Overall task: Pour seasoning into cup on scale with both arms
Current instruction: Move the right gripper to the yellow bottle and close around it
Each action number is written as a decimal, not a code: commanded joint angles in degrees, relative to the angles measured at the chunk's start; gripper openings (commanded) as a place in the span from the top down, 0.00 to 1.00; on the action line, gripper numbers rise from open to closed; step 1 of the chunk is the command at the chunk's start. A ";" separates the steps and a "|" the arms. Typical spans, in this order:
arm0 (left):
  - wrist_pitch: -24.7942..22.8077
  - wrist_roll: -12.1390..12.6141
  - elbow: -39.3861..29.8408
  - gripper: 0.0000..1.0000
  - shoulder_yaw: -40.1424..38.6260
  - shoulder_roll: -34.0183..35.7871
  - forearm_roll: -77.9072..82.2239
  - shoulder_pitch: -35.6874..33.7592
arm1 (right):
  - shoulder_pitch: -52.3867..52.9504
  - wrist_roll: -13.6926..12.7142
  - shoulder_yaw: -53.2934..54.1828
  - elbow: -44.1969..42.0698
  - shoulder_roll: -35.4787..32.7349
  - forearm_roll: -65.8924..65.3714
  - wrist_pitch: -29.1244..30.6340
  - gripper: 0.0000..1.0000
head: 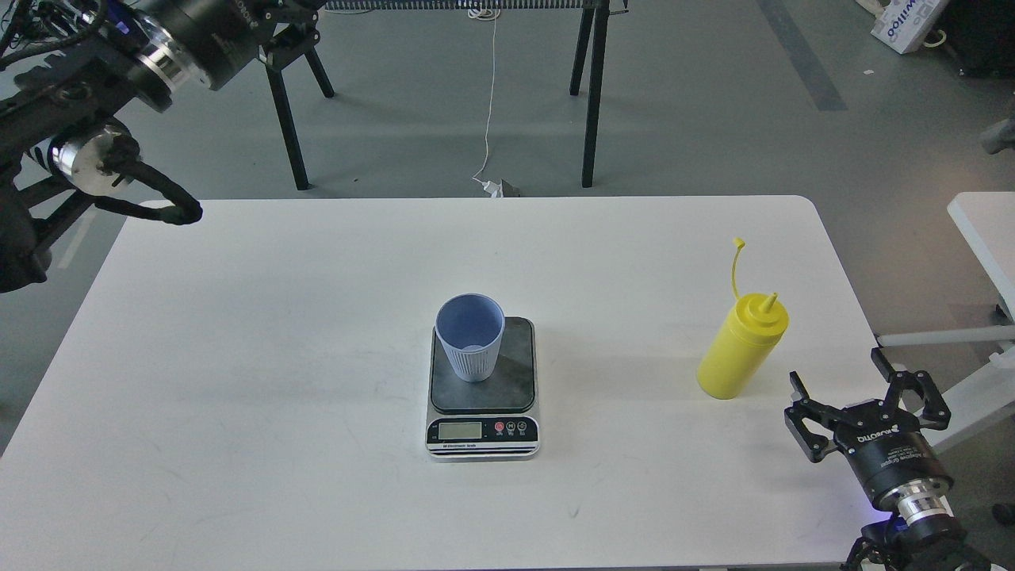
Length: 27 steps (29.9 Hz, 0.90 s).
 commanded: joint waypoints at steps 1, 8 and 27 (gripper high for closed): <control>0.04 -0.04 0.00 0.01 0.01 0.01 0.00 0.00 | 1.84 -0.14 -1.82 -0.34 1.85 0.01 0.00 0.00; -0.04 -0.13 0.00 0.01 0.01 1.15 0.00 0.00 | 4.82 -0.06 -3.14 -2.36 5.01 0.01 0.00 0.00; -0.04 -0.13 -0.09 0.01 0.01 2.38 0.08 0.61 | 13.35 -0.23 -5.16 -15.54 14.24 0.01 0.00 0.01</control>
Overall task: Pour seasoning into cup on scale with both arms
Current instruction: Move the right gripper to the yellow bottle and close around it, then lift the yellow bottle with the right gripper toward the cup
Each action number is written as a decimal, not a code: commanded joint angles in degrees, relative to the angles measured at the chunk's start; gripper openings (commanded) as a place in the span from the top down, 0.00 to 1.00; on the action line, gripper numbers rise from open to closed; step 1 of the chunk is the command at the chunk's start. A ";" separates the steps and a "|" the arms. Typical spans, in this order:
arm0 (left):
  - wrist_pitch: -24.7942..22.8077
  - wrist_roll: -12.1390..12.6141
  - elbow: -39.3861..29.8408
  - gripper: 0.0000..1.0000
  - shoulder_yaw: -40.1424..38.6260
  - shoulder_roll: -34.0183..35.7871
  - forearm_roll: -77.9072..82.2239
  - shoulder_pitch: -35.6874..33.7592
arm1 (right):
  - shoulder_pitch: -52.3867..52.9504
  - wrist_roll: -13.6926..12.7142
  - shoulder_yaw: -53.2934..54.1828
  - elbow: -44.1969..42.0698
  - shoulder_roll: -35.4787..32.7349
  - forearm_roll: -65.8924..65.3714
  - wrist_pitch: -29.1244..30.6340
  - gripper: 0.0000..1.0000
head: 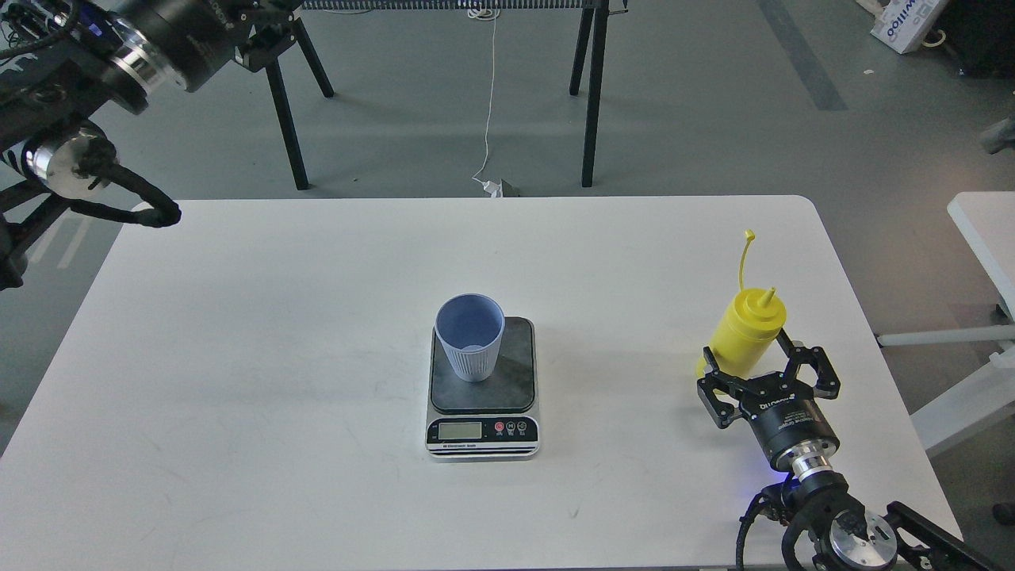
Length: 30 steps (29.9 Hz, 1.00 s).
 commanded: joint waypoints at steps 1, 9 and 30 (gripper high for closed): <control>0.06 0.00 0.01 0.01 -0.02 0.03 0.01 -0.16 | 0.83 0.00 -0.59 -1.97 1.78 0.08 0.00 0.01; 0.06 0.00 -0.17 0.00 -0.02 1.34 0.01 -0.16 | 2.68 0.00 -0.68 -4.00 3.37 -0.01 0.00 0.08; -0.02 0.00 -0.61 0.01 -0.20 4.42 -0.25 -0.07 | 5.14 0.17 -0.59 0.47 1.97 -0.36 0.00 0.59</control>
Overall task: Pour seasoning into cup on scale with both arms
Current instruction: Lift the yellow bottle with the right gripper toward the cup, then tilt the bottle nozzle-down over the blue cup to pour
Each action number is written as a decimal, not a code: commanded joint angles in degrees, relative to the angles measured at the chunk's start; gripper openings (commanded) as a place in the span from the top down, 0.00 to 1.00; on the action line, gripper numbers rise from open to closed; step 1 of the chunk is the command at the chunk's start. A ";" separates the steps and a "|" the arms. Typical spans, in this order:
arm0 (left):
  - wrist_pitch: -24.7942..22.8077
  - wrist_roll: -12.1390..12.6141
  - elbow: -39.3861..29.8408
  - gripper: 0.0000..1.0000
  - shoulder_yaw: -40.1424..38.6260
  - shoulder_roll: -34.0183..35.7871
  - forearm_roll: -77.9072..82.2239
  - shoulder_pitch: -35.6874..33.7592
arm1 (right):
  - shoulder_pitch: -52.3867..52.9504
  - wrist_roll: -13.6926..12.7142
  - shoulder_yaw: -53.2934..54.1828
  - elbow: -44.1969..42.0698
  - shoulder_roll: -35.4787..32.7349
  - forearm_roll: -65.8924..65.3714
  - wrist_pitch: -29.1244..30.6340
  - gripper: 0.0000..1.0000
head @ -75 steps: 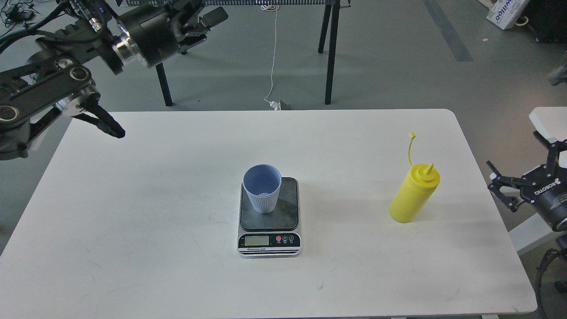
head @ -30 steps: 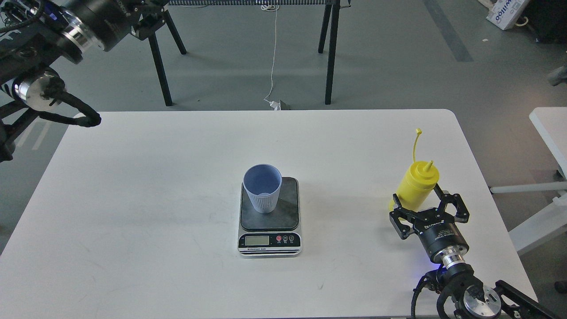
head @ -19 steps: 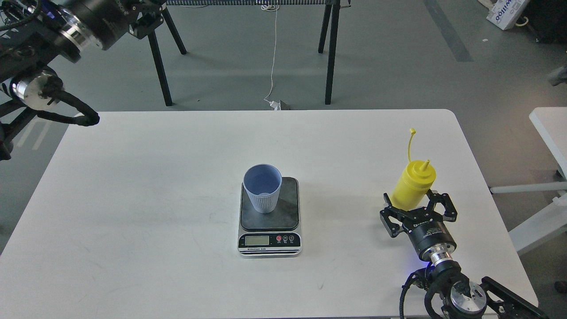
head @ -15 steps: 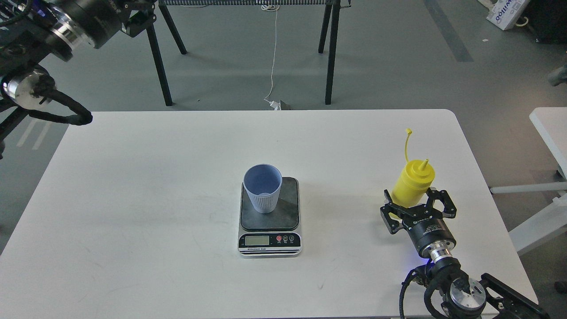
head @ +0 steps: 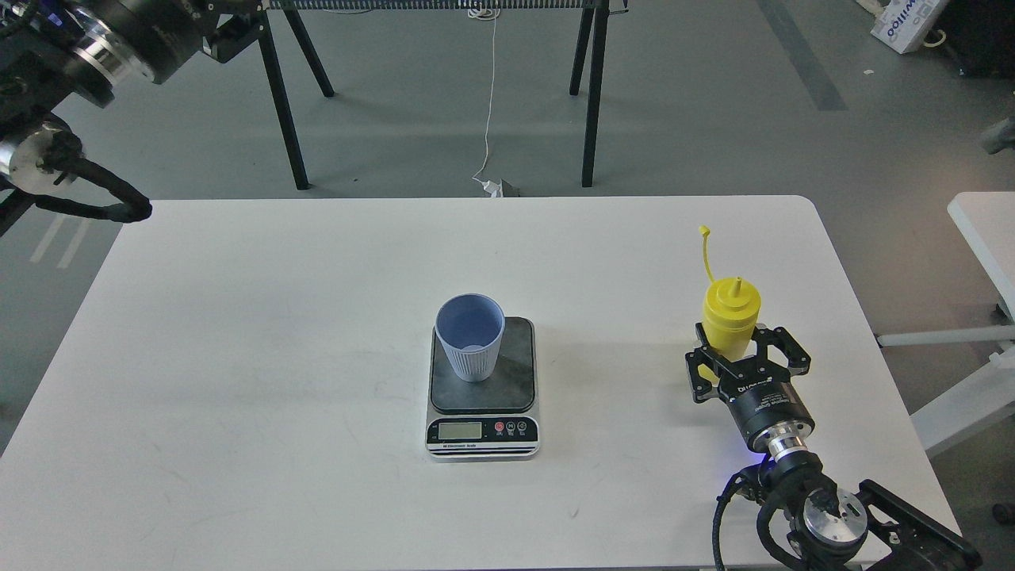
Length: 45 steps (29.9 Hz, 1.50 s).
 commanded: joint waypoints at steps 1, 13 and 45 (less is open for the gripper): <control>-0.06 -0.05 0.02 0.01 -0.08 0.94 -0.14 0.08 | 0.80 0.06 0.18 3.90 -2.25 -0.49 0.00 0.59; -0.32 -0.31 0.02 0.01 -1.23 2.35 -0.14 0.17 | 8.35 0.23 2.20 21.66 -13.43 -25.51 -3.62 0.64; -0.23 -2.12 0.10 0.01 -1.23 3.58 -1.37 2.63 | 38.85 -1.35 -28.28 19.03 -15.01 -77.91 -34.94 0.70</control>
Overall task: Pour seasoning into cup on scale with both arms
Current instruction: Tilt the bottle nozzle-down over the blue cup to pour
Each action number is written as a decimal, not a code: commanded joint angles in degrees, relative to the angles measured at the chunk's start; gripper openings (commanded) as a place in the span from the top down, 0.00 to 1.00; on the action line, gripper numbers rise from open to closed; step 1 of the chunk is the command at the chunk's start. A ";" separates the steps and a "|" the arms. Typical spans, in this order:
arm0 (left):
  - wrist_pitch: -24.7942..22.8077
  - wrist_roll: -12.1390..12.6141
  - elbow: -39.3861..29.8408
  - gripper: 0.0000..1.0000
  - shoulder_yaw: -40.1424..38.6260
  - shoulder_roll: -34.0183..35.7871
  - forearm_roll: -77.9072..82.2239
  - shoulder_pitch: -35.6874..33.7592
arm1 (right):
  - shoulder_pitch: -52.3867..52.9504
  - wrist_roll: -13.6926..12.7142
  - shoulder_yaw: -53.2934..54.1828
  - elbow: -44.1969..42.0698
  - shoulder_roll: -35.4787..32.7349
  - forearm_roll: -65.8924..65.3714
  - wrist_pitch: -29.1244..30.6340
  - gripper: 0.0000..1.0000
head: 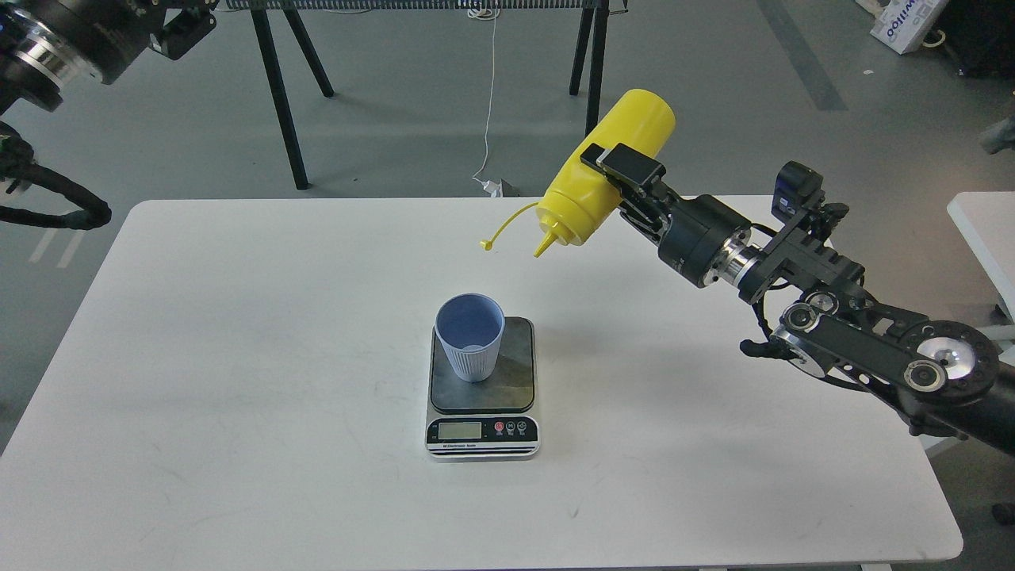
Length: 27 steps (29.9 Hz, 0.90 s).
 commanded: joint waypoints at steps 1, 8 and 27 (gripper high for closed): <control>0.01 0.00 0.04 0.01 0.01 0.04 0.01 0.25 | 2.23 -0.03 -2.95 -0.10 -0.09 -4.11 -0.66 0.70; 0.01 0.00 0.04 0.01 0.01 0.13 0.01 0.69 | 8.29 -0.03 -9.27 -2.82 0.87 -9.38 -2.77 0.71; 0.01 0.00 0.21 0.01 0.01 0.04 -0.61 1.31 | 17.79 -0.47 -20.00 -5.72 4.83 -17.03 -3.21 0.71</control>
